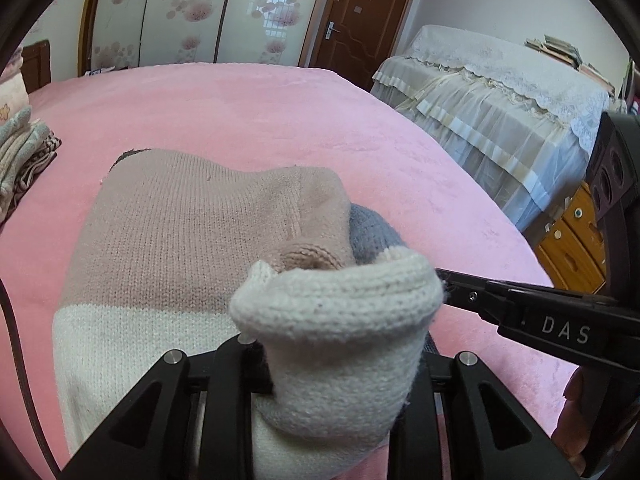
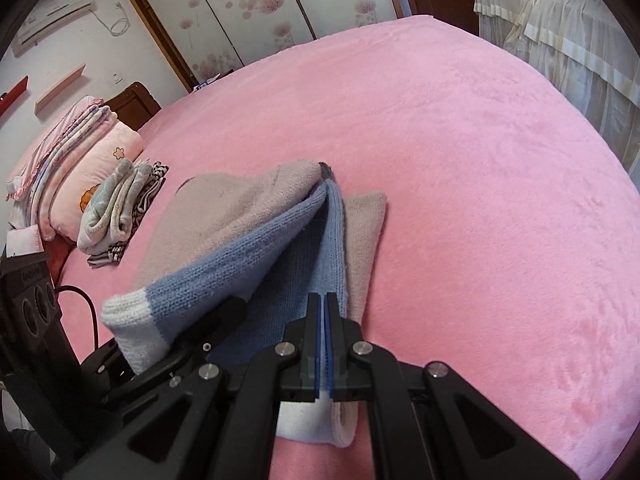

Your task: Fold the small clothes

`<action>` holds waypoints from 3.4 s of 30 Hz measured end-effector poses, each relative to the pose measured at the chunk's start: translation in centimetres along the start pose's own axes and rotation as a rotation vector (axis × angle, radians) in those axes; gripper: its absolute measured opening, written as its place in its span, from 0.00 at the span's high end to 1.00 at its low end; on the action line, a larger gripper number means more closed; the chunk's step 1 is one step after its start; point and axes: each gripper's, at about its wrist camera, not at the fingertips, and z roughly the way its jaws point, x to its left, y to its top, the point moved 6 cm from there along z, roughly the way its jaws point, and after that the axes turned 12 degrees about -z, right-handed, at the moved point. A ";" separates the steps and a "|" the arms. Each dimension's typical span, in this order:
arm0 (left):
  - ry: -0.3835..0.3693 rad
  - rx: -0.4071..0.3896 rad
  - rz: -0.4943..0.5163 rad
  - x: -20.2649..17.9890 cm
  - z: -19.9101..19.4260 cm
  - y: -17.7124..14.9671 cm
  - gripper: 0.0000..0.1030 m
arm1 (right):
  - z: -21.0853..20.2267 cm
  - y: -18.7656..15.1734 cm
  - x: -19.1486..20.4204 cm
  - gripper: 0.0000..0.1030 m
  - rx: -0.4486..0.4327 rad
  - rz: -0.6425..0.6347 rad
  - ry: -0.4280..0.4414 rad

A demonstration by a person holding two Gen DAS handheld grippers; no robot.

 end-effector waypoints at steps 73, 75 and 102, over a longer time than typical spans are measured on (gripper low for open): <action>0.174 0.114 -0.099 15.5 -3.9 2.2 0.04 | 0.6 -6.4 3.6 0.90 0.108 -0.041 0.000; 0.172 0.116 -0.086 15.1 -4.6 3.1 0.04 | -0.7 -5.3 4.0 0.83 0.083 -0.057 -0.012; 0.122 0.173 -0.113 15.4 6.8 12.0 0.20 | 8.9 5.7 -0.4 0.97 0.061 -0.118 -0.118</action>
